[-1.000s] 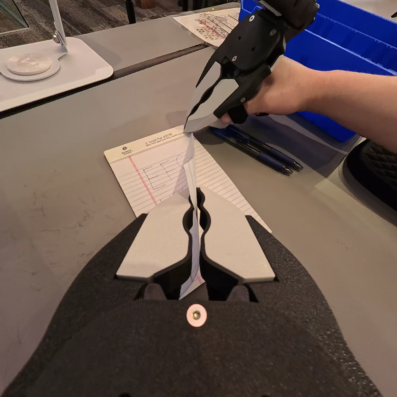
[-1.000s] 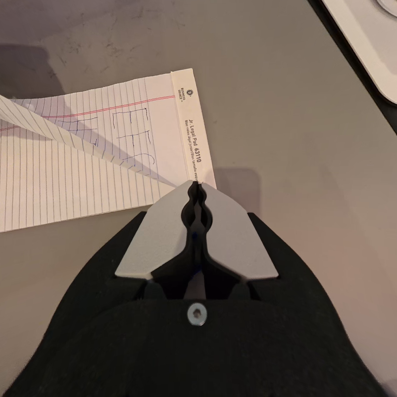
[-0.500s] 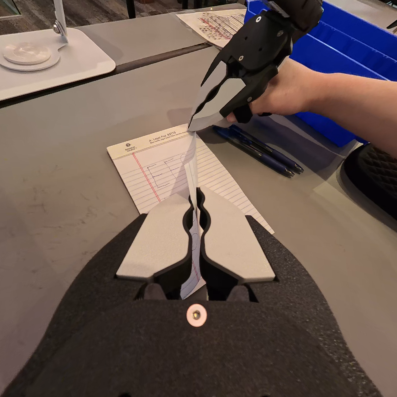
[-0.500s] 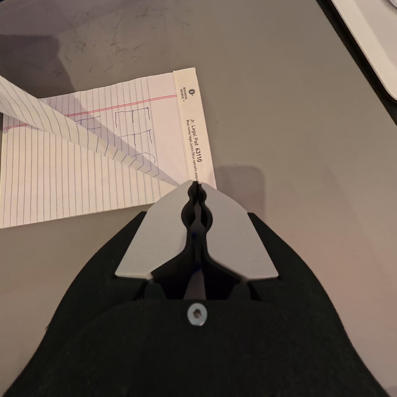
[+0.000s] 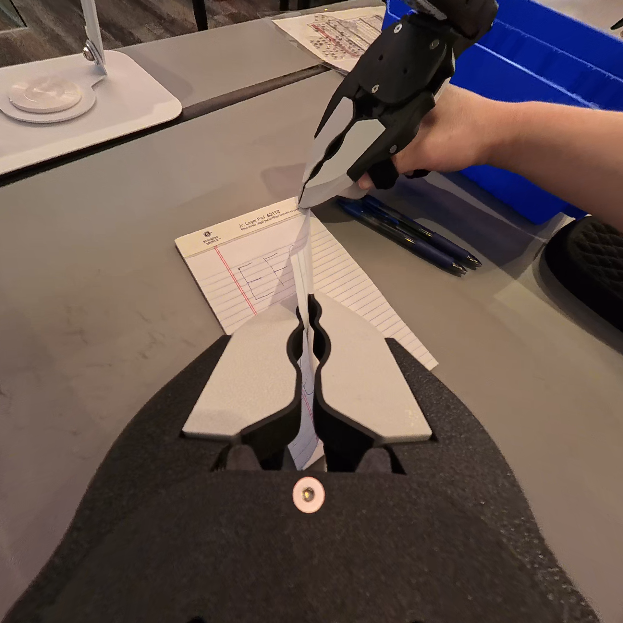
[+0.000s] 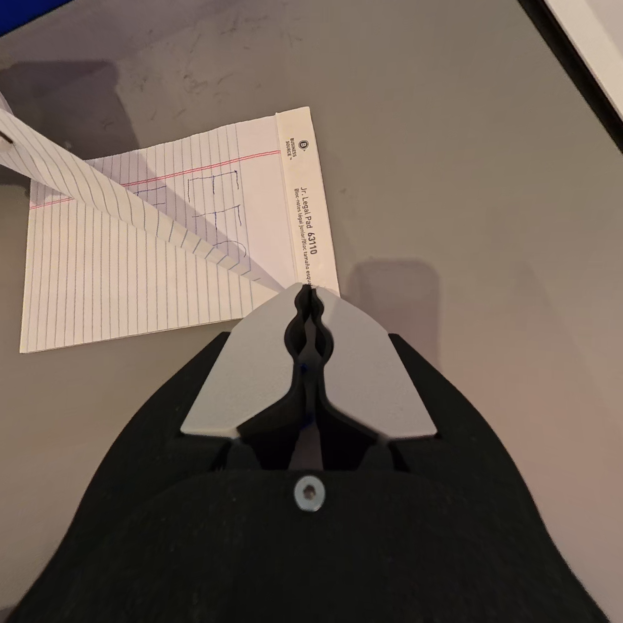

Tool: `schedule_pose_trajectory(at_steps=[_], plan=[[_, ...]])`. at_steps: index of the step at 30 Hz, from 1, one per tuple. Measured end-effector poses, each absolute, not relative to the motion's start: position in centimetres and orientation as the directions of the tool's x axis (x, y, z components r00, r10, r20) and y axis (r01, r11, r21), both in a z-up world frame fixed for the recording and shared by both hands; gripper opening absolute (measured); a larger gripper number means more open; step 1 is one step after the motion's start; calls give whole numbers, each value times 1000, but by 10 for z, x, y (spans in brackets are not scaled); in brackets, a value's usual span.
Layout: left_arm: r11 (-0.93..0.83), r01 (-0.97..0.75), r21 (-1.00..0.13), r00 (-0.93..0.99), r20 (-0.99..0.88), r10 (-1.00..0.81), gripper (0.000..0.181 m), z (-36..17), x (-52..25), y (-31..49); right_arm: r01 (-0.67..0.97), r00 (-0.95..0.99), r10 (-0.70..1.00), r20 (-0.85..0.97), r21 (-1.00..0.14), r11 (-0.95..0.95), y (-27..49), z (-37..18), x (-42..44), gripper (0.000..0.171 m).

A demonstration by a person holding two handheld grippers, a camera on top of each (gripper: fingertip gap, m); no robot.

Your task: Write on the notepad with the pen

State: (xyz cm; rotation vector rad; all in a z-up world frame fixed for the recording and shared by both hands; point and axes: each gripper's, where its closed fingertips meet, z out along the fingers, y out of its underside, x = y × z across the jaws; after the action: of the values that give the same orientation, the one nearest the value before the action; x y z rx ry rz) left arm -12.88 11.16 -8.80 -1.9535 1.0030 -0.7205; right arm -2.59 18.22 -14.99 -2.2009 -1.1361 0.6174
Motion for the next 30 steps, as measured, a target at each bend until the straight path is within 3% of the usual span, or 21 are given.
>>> schedule_pose_trajectory(at_steps=[8,18,30], plan=[[-256,-502,-826,470,-12,-883,0,-78,-126,116,551,525,838,-151,-690,-469,182,-150,-26,1],[-94,-712,-696,290,-170,-942,0,-75,-113,104,517,525,825,-210,-692,-504,182,-148,-27,0],[-128,-706,-697,307,-138,-942,0,-94,-112,93,618,497,864,-78,-667,-416,182,-149,-26,0]])
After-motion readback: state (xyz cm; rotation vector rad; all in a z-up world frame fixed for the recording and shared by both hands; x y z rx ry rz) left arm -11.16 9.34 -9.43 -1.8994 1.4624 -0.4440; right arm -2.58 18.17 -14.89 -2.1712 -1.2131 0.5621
